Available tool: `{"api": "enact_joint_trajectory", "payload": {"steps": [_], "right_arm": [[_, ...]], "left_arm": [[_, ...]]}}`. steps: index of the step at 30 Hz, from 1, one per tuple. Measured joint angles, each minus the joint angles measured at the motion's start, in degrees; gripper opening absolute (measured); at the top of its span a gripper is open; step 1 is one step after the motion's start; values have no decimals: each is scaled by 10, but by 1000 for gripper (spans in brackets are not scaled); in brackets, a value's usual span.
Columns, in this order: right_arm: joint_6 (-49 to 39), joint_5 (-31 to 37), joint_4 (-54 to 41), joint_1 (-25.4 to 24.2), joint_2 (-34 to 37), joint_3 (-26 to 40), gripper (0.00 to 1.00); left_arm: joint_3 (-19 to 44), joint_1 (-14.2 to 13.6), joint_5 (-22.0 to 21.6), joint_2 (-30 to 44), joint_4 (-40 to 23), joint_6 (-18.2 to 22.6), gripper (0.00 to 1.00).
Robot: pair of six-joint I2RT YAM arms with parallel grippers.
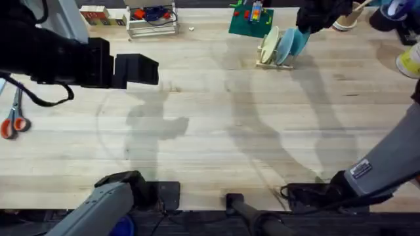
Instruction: Pick up the plates from the table one by one and place each into a slot on the dish rack.
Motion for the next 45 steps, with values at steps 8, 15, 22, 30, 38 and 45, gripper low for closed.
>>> {"api": "enact_joint_trajectory", "payload": {"steps": [8,15,22,30,38,45], "right_arm": [[0,-16,0,0,26,0,30],[0,-19,0,0,41,0,30],[0,-19,0,0,41,0,30],[0,-19,0,0,41,0,76],[0,-19,0,0,41,0,143],[0,-19,0,0,41,0,138]], "left_arm": [[0,0,0,0,0,0,993],[0,0,0,0,0,0,993],[0,0,0,0,0,0,993],[0,0,0,0,0,0,993],[0,0,0,0,0,0,993],[0,0,0,0,0,0,993]]}}
